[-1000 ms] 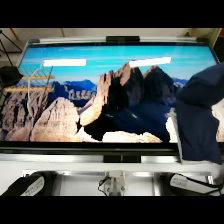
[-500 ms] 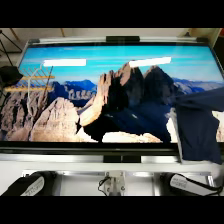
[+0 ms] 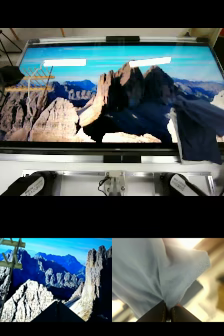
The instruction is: Fold the shirts.
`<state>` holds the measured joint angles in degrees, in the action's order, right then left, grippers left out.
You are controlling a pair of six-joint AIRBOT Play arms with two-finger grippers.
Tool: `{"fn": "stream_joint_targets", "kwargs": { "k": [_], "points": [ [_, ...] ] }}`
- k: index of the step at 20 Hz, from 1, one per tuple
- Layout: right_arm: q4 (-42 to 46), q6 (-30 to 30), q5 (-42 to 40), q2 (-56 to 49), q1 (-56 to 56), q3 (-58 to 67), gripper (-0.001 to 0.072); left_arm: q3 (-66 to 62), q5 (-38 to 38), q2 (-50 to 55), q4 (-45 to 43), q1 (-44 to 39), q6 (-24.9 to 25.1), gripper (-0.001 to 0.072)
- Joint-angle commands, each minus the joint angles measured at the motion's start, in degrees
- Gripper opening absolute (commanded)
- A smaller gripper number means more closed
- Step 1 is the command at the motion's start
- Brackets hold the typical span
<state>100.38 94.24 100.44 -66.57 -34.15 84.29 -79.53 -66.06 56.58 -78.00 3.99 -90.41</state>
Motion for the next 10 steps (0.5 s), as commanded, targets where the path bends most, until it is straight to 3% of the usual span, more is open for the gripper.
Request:
{"fn": "stream_joint_targets", "kwargs": {
  "k": [1, 3, 4, 5, 6, 10],
  "points": [
    [3.61, -0.37, 4.46, 2.62, -3.48, -12.55, 0.0075, 0.02, 0.09, 0.79, 0.22, -1.81, 0.17, 0.0029],
    [2.99, -0.28, 1.11, 2.62, -4.13, -16.85, 0.0110, 0.02, 0.09, 1.40, 0.22, -3.39, 2.38, 0.0030],
    [2.49, -0.24, -0.57, 2.62, -4.13, -18.12, 0.0271, 0.02, 0.09, 1.70, 0.22, -4.15, 2.36, 0.0030],
    [2.29, -0.39, -1.88, 2.56, -4.13, -18.91, 0.0513, 0.02, 0.09, 1.99, 0.22, -4.81, 2.36, 0.0030],
    [2.45, -1.44, -3.23, 2.56, -4.13, -19.06, 0.0573, 0.02, 0.09, 2.25, 0.22, -5.35, 2.36, 0.0030],
    [3.78, -4.55, -8.09, 2.56, -3.74, -13.66, 0.0572, 0.00, -0.44, 3.34, -0.85, -5.97, 2.95, 0.0027]
  ]
}}
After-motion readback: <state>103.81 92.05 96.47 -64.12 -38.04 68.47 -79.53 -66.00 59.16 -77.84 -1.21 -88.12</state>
